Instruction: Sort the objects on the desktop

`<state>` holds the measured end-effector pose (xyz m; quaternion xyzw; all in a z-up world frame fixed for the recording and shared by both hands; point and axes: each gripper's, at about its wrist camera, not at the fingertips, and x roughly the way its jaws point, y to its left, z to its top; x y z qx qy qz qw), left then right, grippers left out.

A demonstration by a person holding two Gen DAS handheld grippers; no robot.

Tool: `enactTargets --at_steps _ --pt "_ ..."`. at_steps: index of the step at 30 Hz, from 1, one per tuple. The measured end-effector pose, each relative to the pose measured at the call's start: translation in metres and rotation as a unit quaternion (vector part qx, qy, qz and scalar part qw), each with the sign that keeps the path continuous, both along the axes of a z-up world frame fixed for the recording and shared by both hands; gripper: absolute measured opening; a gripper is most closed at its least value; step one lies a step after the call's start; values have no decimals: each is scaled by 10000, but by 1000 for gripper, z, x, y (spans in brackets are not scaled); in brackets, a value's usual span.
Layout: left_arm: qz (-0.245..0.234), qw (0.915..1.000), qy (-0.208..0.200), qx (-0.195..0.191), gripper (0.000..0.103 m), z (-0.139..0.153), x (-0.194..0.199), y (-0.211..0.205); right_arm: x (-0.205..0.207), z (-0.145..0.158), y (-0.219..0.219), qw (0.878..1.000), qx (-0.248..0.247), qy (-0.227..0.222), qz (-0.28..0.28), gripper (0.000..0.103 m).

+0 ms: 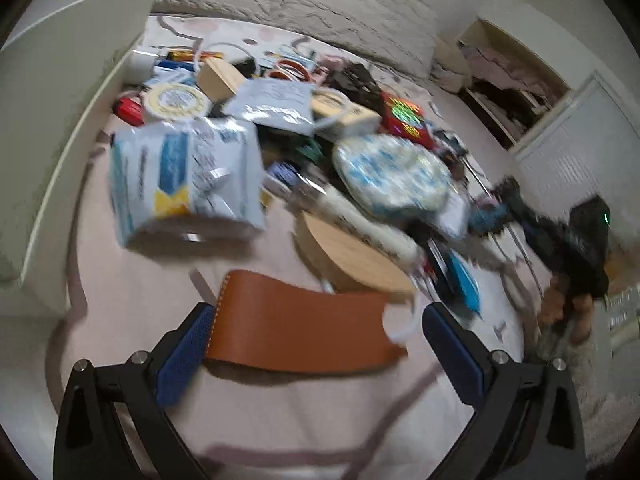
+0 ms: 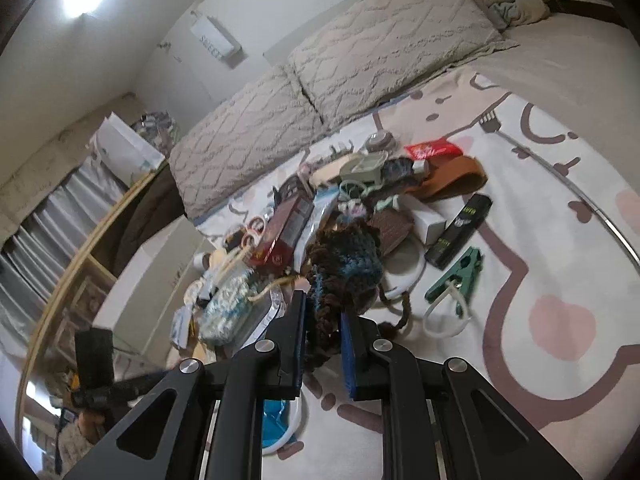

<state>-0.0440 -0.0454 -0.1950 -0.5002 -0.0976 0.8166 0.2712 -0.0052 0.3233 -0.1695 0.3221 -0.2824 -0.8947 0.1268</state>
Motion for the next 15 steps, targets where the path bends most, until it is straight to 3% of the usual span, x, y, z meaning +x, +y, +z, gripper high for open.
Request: enactTargets --at_steps 2,3,8,15 --pt "-277 9995 28 -148 103 1 10 9 3 3 5 9999 -34 76 -108 14" --pt "-423 9988 43 -240 103 2 14 16 5 5 9 9997 -43 136 -184 6" --pt "-1094 9921 128 -608 103 4 33 42 12 13 34 9977 -154 329 -573 5" --pt "-1020 9881 519 -1024 103 14 38 36 6 2 38 9981 -286 112 -526 6"
